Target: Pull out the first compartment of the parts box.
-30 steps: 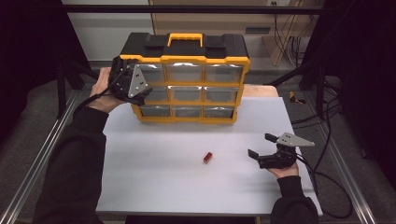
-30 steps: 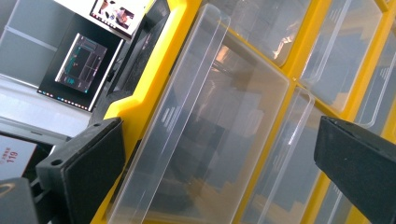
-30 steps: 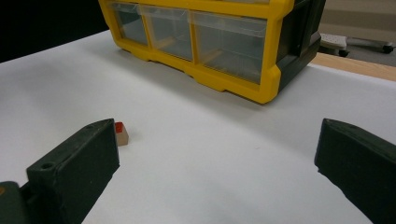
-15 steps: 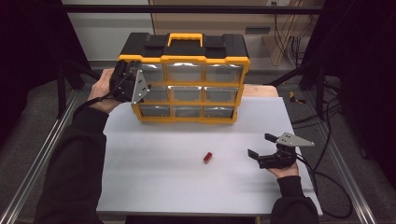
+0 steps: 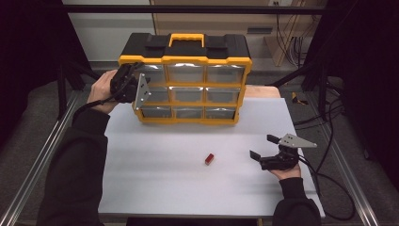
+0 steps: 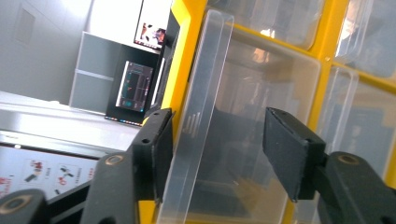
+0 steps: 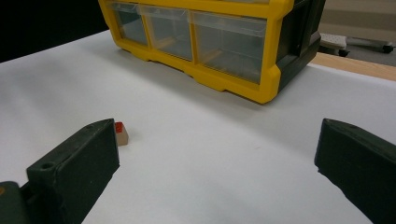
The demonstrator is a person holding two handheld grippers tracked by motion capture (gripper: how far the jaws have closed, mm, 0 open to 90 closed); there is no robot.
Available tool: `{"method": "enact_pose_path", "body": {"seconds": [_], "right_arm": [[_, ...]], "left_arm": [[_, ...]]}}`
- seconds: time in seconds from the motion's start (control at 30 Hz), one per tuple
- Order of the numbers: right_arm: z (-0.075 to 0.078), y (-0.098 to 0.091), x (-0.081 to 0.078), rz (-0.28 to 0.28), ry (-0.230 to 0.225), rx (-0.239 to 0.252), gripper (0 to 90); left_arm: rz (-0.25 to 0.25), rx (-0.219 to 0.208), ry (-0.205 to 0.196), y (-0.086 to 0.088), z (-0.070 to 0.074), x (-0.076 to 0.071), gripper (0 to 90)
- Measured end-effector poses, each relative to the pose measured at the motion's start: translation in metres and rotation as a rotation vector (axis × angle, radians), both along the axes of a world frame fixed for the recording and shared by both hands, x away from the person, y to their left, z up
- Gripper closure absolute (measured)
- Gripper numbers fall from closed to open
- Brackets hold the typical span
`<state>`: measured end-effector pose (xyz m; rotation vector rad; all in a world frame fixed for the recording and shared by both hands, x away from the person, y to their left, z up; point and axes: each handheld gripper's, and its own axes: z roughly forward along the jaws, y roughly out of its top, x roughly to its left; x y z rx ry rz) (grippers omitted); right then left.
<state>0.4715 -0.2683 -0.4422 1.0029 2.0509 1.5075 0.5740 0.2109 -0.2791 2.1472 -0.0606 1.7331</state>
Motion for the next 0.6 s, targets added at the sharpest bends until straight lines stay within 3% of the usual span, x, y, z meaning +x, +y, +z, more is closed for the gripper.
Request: {"method": "enact_pose_path", "body": {"seconds": [0.6], "right_arm": [[0.0,-0.0002,0.0002,-0.001,-0.001,-0.001,0.3]], "left_arm": [[0.022,0.071,-0.139,0.0001,-0.0045,-0.0012,71.0]]}}
